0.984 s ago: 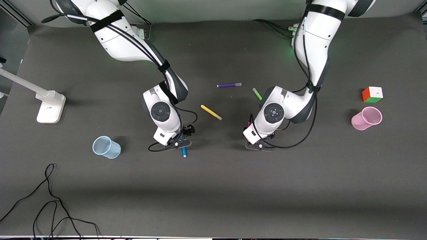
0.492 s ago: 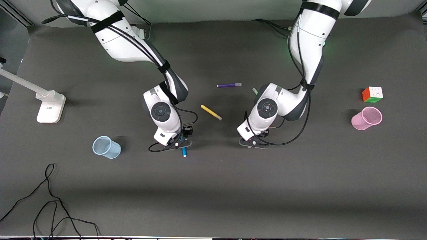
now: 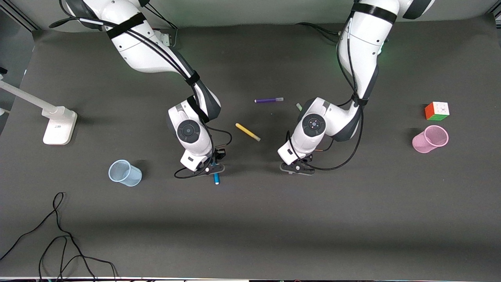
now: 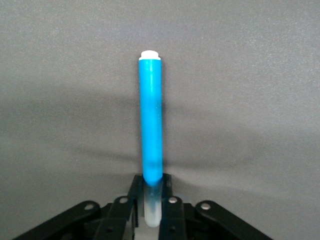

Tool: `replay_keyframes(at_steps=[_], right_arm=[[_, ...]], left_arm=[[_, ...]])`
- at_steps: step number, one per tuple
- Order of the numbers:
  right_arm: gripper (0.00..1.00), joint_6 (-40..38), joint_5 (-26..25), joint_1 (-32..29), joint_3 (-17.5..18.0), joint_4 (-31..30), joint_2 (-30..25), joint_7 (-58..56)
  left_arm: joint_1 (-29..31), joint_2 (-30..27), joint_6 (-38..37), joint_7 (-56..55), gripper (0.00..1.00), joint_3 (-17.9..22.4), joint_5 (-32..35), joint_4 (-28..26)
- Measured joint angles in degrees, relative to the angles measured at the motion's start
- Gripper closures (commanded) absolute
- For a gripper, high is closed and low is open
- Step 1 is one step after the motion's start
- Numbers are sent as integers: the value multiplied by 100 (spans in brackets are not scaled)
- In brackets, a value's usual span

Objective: Place pink and blue markers in matching cups
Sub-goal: 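Carry the blue marker to the clear cup while the left gripper carries the pink marker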

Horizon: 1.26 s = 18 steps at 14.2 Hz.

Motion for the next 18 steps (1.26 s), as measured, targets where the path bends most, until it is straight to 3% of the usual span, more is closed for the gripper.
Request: replay_keyframes(at_steps=[3,9,14,18], right_arm=[[100,0,0,-1,0,1,0,0],[100,-214,0,-12,-12,154,-86,1],[100,-2489,0,-82,-307,1224,-791,4],[100,-4022,0,-547,-415,2200,-1181,-9]], left_arm=[[11,-114,-140,25,100,53,0,32],[534,-1627,-2736,800,100,279,9,237],[1272,-2763,-4098,2329,100,306,526,227],[2125,-3414,-4532,4329,100,321,585,136]])
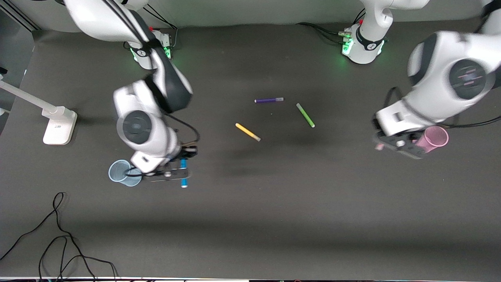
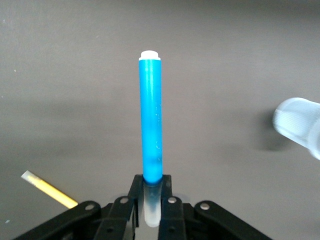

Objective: Place pink and blue markers in matching cups
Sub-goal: 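Carry the blue marker to the clear cup while the left gripper carries the pink marker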

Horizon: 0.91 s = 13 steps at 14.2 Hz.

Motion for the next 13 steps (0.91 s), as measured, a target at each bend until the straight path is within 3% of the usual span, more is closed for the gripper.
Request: replay_keyframes(at_steps=[5,10,13], right_arm=[[100,-892,0,-881,-26,323,-499,-701],[100,-1366,0,-2124,-62,315,-800,-2019],[100,-1394,0,-2445,-254,228,-808,-2571]], left_arm=[[976,-197,207,2518,100,8,-284,-291],[2162,-175,470,5114,100,12,-1817,-1000],[2843,-112,564,6512,100,15,-2553,-1452]])
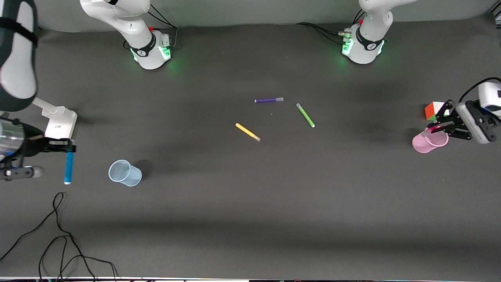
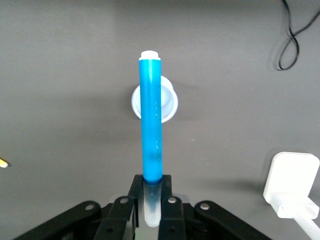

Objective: Place pink and blue markers in matching cups
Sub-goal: 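Carry the blue marker to the clear cup while the left gripper carries the pink marker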

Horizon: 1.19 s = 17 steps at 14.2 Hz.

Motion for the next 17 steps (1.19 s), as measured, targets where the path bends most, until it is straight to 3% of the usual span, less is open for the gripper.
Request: replay_keyframes(at_steps=[4,8,11,17], right_arm=[[100,-277,0,86,-18,-191,-31,-204],[100,-939,7,129,21,-125,59,-219],[100,-1536,33,130,42,378,518,-225],[100,-2052,119,126,56,1166,1490,-266]], left_arm=[[714,246,1,1508,100,-3,-683,-232],[1300,903,-24,3118,100,-4,-1556,-280],[1522,1384,-106,3817,100,-15,-1947,-244],[1682,1484,-154,4134,100,-26,-2144,-117]])
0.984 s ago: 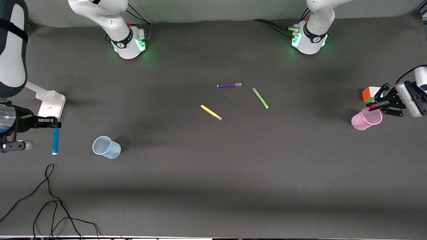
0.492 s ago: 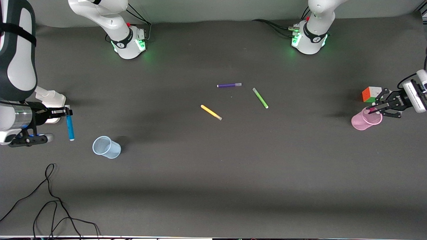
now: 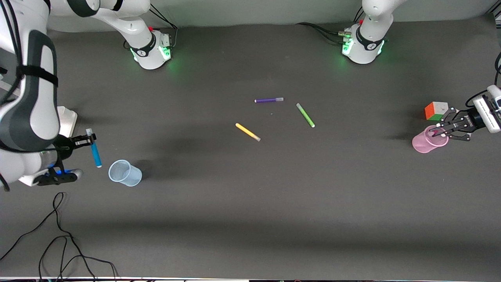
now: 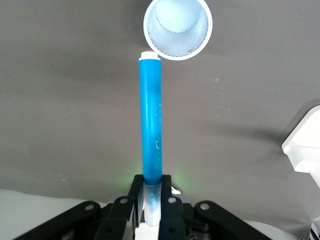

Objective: Place pink and blue markers in matching cups
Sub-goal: 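Carry the blue marker to the clear cup while the left gripper carries the pink marker, then open both grippers to drop the markers into their matching cups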

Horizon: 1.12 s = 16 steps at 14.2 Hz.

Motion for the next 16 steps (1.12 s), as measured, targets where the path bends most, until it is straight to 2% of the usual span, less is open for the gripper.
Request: replay_keyframes(at_steps=[7,8,9,10,11,16], right_arm=[[100,-27,71,-147,-4,129,876,-310],[100,-18,83,-177,-5,154,988,-363],[100,13,97,-210,-6,176,1091,-424],[100,79,145,-248,-6,198,1188,-469],[100,145,210,-280,-6,212,1271,-488],[100,444,275,-302,-6,227,1491,-512]], left_arm=[[166,358,-4,330,100,-2,-201,84],[167,366,-4,332,93,-3,-204,101],[167,367,-4,332,65,-5,-206,119],[167,371,-4,332,26,-5,-206,145],[168,380,-5,332,1,-5,-206,166],[232,462,-68,339,1,-5,-207,197]])
